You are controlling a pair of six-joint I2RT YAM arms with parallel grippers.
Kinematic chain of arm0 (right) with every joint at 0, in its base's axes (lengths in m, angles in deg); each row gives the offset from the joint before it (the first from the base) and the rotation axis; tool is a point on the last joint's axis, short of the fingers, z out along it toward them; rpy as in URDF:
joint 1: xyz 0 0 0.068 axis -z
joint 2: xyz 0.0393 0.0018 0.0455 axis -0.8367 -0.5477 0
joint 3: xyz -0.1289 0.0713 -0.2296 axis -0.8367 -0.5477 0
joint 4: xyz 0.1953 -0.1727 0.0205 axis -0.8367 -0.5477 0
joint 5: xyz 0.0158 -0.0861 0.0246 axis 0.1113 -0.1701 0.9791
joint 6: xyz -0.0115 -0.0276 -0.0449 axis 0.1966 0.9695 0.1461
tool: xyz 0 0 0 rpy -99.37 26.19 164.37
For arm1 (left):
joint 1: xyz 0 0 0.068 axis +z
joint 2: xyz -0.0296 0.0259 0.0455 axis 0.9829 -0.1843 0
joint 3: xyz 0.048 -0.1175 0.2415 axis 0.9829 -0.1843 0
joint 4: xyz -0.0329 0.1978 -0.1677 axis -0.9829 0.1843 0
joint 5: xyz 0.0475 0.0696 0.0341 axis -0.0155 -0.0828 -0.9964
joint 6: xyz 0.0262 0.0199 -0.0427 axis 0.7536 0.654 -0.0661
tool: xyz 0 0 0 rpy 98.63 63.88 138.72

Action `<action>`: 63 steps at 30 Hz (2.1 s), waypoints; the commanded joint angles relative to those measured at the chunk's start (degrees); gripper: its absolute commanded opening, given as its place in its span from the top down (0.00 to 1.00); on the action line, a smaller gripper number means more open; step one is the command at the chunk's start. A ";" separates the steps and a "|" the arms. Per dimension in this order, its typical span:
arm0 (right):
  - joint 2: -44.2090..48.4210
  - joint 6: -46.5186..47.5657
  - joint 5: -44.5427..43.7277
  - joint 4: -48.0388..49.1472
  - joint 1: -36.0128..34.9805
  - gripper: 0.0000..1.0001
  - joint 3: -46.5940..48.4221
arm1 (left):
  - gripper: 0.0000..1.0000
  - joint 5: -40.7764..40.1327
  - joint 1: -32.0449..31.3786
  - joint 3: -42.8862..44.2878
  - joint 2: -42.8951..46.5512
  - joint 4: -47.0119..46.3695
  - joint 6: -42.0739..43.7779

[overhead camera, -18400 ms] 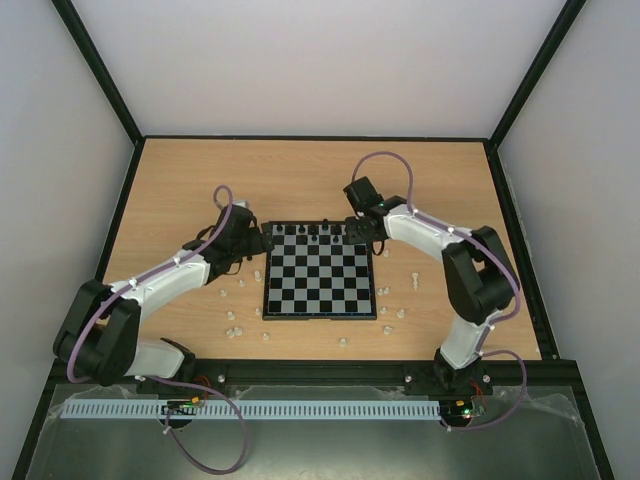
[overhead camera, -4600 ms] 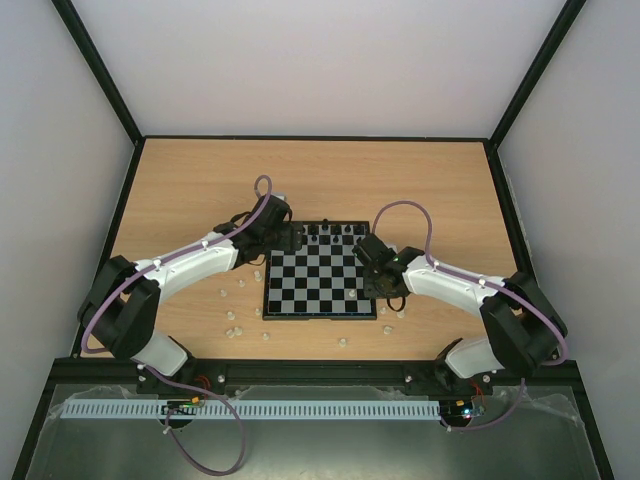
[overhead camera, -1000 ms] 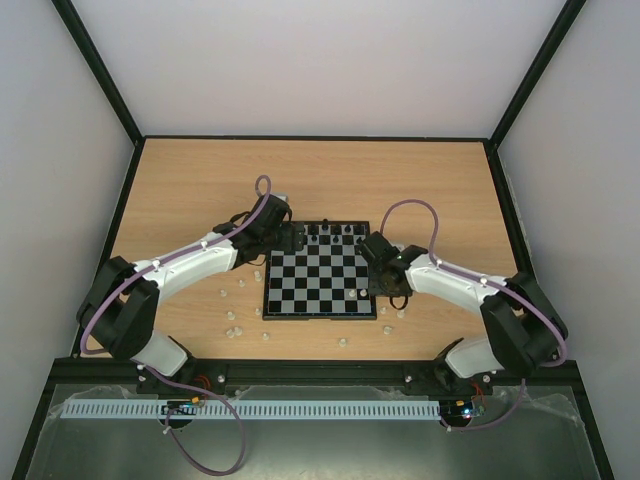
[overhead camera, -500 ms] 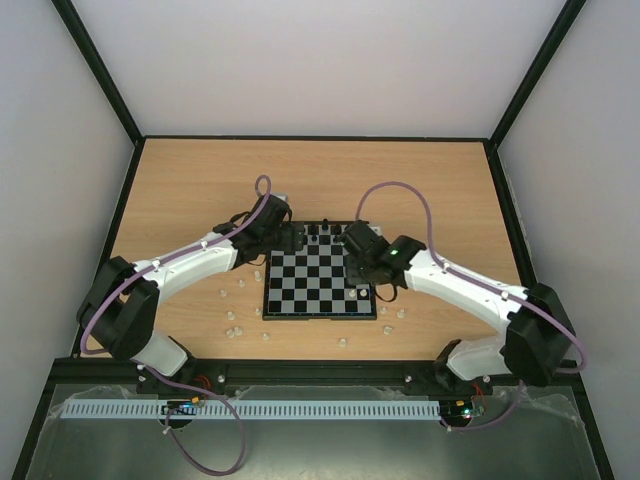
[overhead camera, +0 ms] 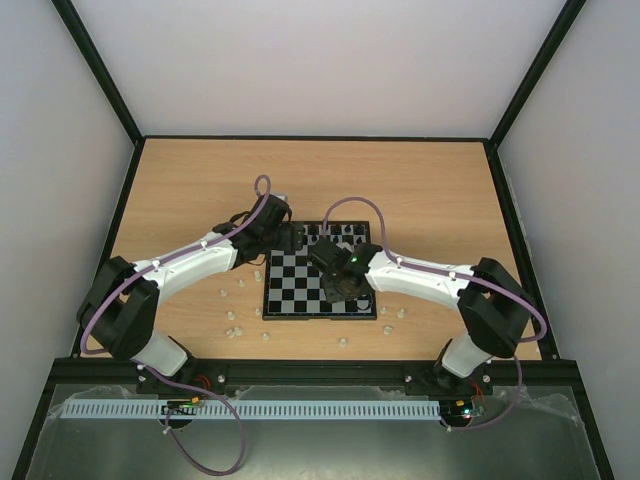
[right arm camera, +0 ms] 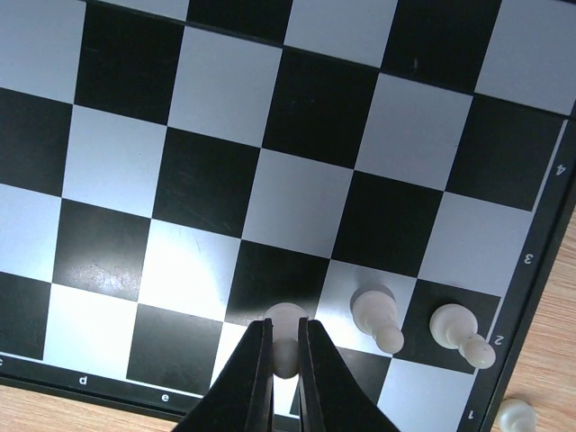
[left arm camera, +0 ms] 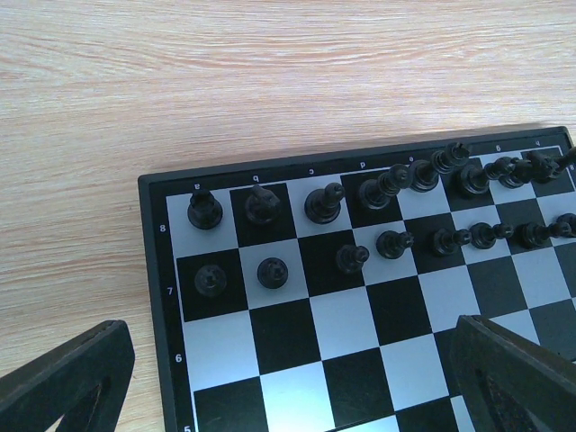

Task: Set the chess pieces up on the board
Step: Place the chess piece on the chessboard, then pick up the chess piece at the center of the board.

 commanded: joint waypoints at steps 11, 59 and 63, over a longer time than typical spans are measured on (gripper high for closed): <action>-4.18 -0.27 1.65 0.17 -1.10 0.95 1.37 | 0.01 -1.14 0.54 -0.25 0.08 0.45 -0.24; 21.31 10.96 4.88 9.63 -0.01 0.04 -12.41 | 0.31 -8.49 -3.41 -8.71 7.92 20.67 -15.04; 21.37 10.88 4.77 9.66 -0.01 0.04 -12.84 | 0.39 -8.08 -3.41 -8.27 5.54 19.53 -14.32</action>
